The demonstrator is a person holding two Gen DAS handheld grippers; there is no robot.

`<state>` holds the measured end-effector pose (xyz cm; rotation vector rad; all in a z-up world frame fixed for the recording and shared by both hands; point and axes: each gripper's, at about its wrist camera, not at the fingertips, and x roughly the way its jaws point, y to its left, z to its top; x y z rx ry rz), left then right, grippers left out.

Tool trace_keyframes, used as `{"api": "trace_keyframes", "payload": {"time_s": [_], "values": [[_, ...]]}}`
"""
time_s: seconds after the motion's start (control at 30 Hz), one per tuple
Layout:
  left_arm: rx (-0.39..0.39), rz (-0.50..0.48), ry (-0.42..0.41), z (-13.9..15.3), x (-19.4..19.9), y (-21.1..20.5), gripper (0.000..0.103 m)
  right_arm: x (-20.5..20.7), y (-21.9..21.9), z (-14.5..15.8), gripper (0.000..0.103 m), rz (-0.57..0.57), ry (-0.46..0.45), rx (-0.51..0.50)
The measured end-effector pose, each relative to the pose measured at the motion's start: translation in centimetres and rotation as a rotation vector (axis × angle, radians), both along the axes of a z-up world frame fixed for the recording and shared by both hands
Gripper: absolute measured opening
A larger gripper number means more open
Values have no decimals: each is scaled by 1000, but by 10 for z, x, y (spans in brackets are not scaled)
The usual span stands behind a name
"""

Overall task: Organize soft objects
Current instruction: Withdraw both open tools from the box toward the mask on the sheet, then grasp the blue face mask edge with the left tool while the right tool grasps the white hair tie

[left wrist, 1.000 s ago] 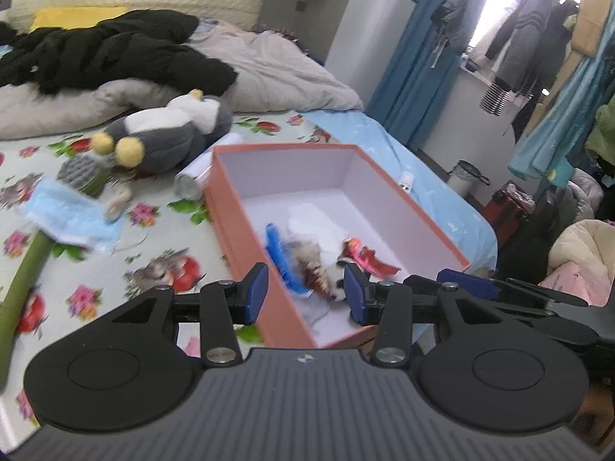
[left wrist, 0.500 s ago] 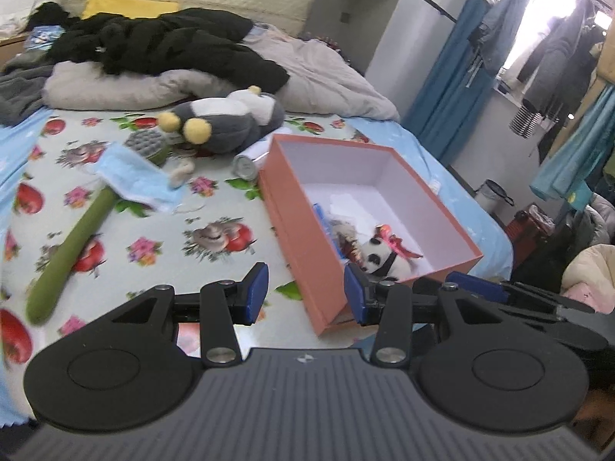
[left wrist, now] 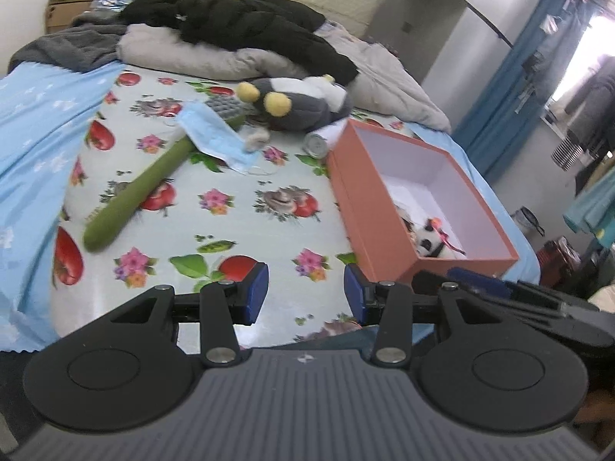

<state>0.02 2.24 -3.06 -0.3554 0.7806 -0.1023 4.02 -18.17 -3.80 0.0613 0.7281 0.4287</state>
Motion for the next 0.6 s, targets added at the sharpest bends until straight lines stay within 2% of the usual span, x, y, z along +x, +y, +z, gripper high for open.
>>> {"api": "trace_keyframes", "payload": {"time_s": [0.27, 0.5, 0.6], "values": [[-29, 39, 4, -15, 20, 27, 49, 34, 21, -22, 53, -12, 23, -34], [-22, 39, -1, -37, 65, 45, 50, 77, 38, -35, 53, 9, 30, -64], [-25, 66, 15, -49, 86, 55, 57, 97, 42, -39, 53, 12, 32, -59]]}}
